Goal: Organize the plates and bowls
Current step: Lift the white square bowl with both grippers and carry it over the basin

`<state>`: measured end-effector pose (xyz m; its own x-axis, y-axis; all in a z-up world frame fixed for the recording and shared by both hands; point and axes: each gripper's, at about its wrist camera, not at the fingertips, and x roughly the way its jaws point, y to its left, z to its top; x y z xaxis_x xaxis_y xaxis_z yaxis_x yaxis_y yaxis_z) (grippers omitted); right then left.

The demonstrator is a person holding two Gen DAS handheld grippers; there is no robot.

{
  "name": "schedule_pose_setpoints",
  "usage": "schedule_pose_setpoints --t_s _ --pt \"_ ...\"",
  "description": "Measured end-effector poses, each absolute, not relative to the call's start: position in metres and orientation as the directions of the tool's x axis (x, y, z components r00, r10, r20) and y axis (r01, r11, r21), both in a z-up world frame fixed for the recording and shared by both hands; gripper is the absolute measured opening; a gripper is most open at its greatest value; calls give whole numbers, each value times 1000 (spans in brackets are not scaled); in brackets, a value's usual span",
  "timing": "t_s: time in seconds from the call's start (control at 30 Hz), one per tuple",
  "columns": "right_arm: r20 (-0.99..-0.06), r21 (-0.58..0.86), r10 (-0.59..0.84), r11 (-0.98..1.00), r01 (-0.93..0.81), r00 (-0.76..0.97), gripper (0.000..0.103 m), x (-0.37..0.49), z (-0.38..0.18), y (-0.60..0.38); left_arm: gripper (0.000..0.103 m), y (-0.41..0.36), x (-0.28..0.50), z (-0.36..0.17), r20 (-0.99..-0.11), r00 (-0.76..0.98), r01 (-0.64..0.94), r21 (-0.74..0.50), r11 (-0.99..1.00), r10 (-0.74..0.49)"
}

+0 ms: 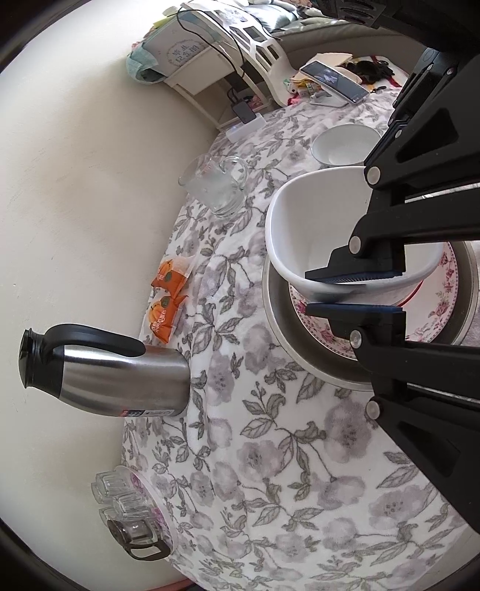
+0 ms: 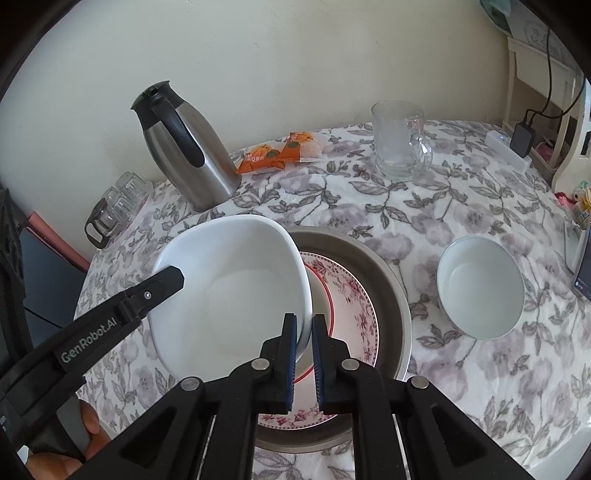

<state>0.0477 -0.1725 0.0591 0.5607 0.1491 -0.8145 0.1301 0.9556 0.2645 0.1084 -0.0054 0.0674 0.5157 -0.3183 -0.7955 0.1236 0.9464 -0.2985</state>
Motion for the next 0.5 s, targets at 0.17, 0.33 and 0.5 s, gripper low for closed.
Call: schedule_pose_setpoints --t_s 0.17,0.33,0.5 --pt "-816 268 146 953 142 560 10 44 58 -175 10 -10 106 65 -807 504 134 -278 951 -308" --pt "-817 273 147 951 148 558 10 41 58 -178 10 -15 104 60 -824 484 136 -263 955 -295" --pt "-819 286 162 947 148 551 10 40 55 -180 10 -15 105 55 -833 468 131 -263 956 -294"
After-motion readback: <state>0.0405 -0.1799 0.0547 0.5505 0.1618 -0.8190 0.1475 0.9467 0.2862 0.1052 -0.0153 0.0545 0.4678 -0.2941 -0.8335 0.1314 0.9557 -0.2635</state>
